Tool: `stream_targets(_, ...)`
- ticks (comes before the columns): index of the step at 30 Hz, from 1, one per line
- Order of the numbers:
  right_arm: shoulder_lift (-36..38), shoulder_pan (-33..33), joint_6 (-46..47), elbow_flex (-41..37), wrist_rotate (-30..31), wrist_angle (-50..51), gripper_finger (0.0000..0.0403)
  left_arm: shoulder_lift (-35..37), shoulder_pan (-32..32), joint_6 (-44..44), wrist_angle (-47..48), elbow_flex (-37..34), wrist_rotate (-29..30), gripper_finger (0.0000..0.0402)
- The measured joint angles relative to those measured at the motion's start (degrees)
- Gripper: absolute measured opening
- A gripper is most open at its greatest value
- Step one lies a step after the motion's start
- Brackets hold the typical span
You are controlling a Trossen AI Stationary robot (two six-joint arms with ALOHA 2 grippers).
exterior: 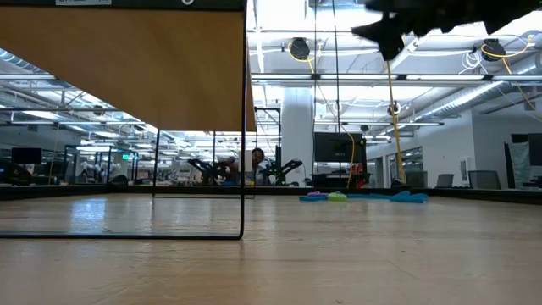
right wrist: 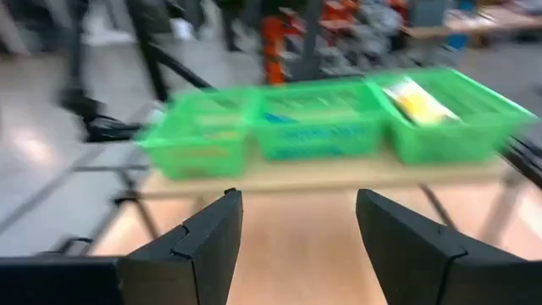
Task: Pick & Place Office Desk Supplies
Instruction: Put the blue rubber band into the center green bin on the shelf
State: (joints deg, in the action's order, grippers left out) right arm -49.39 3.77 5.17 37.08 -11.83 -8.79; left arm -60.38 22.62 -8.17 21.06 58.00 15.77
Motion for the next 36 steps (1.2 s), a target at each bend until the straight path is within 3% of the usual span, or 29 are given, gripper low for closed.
stream_targets(4, 0.0, 0.0, 0.1, 0.0, 10.1, 6.8, 0.0221, 8.6, -1.3, -0.3, -9.8, -11.4, 0.3, 0.0280)
stream_targets(8, -0.1, 0.0, 2.8, 0.0, 24.1, 16.9, 0.0221, 16.8, -3.3, -3.0, -18.1, -20.5, 2.1, 0.0281)
stream_targets(11, -1.0, 0.0, 7.1, 0.0, 34.4, 26.0, 0.0221, 21.0, -4.5, -4.1, -22.2, -24.8, 3.1, 0.0280)
stream_targets(14, -2.9, 0.1, 12.6, -0.9, 39.9, 30.9, 0.0221, 23.2, -5.3, -3.8, -23.7, -26.6, 3.9, 0.0280)
stream_targets(22, -9.5, 2.8, 19.7, -11.5, 39.7, 21.4, 0.0221, 23.7, -6.3, -2.5, -23.4, -27.1, 5.4, 0.0280)
stream_targets(31, -15.5, 8.4, 21.3, -20.9, 29.5, 6.5, 0.0221, 23.7, -6.3, -2.5, -24.0, -27.1, 5.3, 0.0280)
stream_targets(36, -17.6, 9.6, 21.2, -23.5, 29.8, 1.9, 0.0219, 23.7, -6.3, -2.5, -24.3, -27.1, 5.3, 0.0280)
